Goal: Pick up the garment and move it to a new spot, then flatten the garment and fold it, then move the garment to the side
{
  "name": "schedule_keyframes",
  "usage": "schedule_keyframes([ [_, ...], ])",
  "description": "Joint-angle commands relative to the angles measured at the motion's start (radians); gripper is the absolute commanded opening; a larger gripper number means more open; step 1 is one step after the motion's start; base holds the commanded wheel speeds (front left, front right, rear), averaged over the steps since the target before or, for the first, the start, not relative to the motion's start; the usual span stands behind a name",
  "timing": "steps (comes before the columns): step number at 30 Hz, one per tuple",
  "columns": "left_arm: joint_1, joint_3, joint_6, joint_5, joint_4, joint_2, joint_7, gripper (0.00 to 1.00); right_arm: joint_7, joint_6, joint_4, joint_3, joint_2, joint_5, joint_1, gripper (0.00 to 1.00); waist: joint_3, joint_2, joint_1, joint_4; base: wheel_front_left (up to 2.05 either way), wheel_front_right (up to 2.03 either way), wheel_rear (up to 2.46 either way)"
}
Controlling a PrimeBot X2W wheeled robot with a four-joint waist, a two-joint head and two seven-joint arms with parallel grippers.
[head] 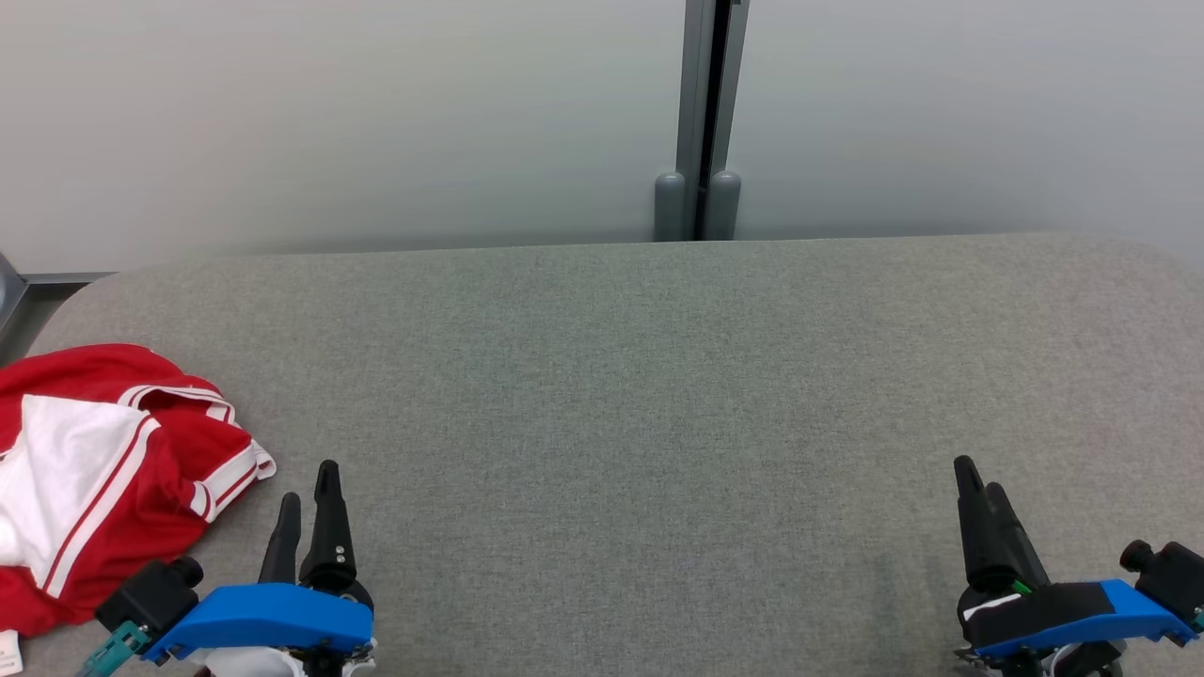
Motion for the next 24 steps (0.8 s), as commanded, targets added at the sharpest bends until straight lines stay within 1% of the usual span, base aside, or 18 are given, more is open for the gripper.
schedule_keyframes([
  [1, -0.01, -0.006, 0.005, 0.041, -0.015, 0.006, -0.011, 1.0, -0.012, 0.003, -0.008, 0.002, -0.007, -0.042, -0.004, 1.0, 0.0, 0.0, 0.0, 0.0, 0.0, 0.0, 0.0],
  [3, -0.01, -0.006, 0.005, 0.041, -0.015, 0.006, -0.011, 1.0, -0.012, 0.003, -0.008, 0.002, -0.007, -0.042, -0.004, 1.0, 0.0, 0.0, 0.0, 0.0, 0.0, 0.0, 0.0],
  [4, -0.007, -0.015, 0.006, 0.096, -0.016, 0.007, -0.024, 1.0, -0.025, 0.003, -0.004, 0.006, -0.007, -0.092, -0.003, 1.0, 0.0, 0.0, 0.0, 0.0, 0.0, 0.0, 0.0],
  [5, -0.007, -0.015, 0.006, 0.096, -0.016, 0.007, -0.024, 1.0, -0.025, 0.003, -0.004, 0.006, -0.007, -0.092, -0.003, 1.0, 0.0, 0.0, 0.0, 0.0, 0.0, 0.0, 0.0],
  [16, -0.001, -0.049, 0.014, 0.253, -0.006, 0.022, -0.057, 1.0, -0.058, 0.003, 0.008, 0.017, -0.008, -0.221, 0.0, 1.0, -0.005, 0.0, 0.0, 0.002, 0.0, 0.0, 0.0],
  [24, 0.003, -0.067, 0.023, 0.345, 0.001, 0.027, -0.078, 1.0, -0.08, 0.003, 0.011, 0.021, -0.008, -0.31, 0.002, 1.0, -0.009, 0.0, 0.0, 0.0, 0.0, 0.0, 0.0],
])
